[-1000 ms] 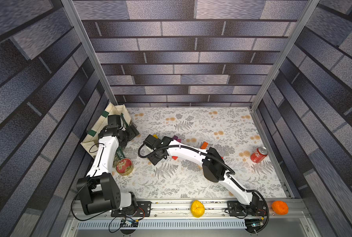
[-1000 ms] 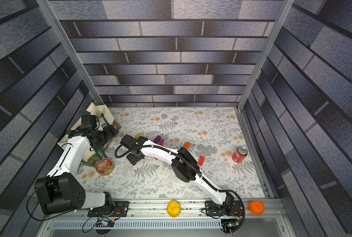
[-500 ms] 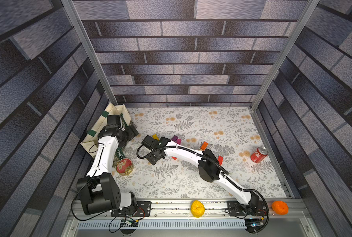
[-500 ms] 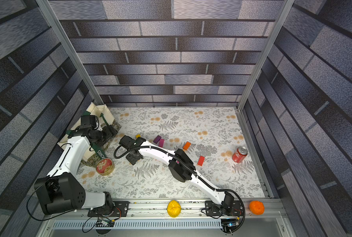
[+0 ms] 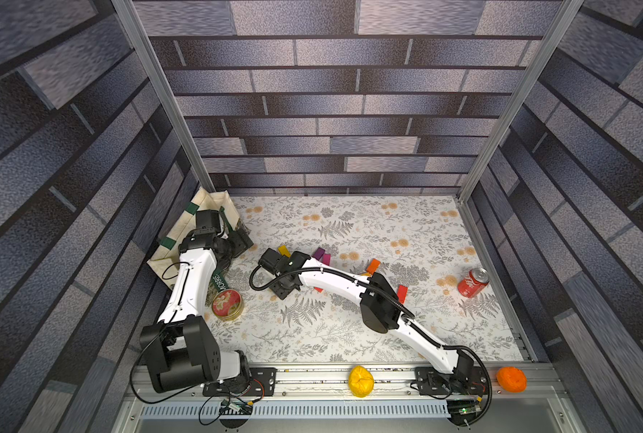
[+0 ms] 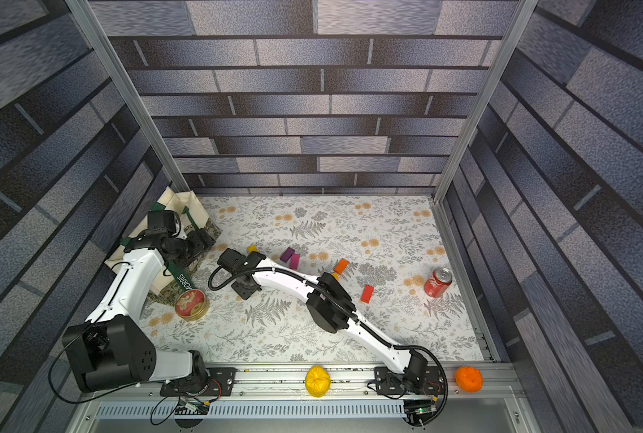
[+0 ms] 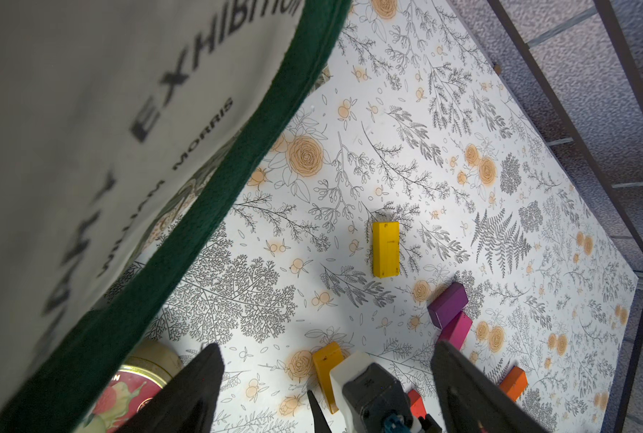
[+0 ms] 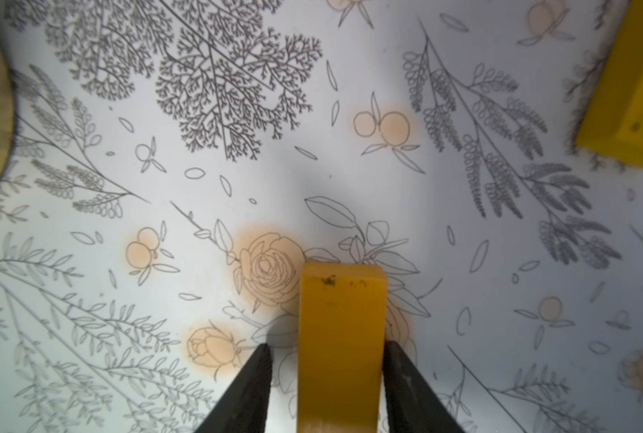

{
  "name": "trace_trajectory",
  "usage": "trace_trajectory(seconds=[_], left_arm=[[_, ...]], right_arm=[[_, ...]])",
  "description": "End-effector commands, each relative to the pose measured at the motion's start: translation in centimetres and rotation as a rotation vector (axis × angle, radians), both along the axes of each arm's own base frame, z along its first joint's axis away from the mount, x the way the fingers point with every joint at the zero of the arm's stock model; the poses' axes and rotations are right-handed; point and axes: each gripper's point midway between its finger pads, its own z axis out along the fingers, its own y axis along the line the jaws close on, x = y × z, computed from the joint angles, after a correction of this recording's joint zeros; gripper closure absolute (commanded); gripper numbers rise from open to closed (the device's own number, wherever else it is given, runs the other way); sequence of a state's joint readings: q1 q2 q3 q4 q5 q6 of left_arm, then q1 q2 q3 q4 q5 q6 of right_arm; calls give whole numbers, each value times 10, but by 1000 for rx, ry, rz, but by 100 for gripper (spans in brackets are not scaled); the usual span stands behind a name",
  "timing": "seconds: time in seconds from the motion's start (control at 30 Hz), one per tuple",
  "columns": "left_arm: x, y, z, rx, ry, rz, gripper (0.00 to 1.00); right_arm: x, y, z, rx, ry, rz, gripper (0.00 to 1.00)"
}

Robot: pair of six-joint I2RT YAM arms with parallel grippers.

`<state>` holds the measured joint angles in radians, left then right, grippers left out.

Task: Assemble the letter v with building blocks
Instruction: Assemble the building block at the center of the board.

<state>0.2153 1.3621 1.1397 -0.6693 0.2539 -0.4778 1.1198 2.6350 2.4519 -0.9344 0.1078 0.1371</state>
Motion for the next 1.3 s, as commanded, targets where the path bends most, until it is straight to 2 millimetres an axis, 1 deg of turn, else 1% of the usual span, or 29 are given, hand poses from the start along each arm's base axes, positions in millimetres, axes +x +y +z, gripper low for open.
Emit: trace_trajectory(seconds=[0.0, 0.13, 0.27, 0.43, 0.6, 0.87, 1.07, 1.27], left_arm=[[-5, 7, -8, 22, 22, 14, 11], [-6, 7, -9, 31, 26, 19, 12], [-4, 1, -7, 14, 15, 5, 12], [-4, -3, -6, 8, 11, -7, 13], [-2, -6, -8, 9, 15, -12, 13], [-3, -14, -11, 2, 36, -29, 13], [-2, -23, -12, -20, 47, -46, 14], [-2, -26, -9, -28, 50, -48, 14]], right_arm=[[-5, -10, -12, -60, 18, -5, 61], [-6, -12, -8, -60, 23, -18, 67], [-10, -13, -9, -58, 52, -46, 73], [-8, -17, -6, -58, 66, -68, 75], [3, -21, 0, -46, 58, -89, 76], [25, -29, 2, -30, 49, -142, 77], [35, -34, 2, -30, 38, -179, 76], [43, -40, -2, -41, 36, -217, 76]])
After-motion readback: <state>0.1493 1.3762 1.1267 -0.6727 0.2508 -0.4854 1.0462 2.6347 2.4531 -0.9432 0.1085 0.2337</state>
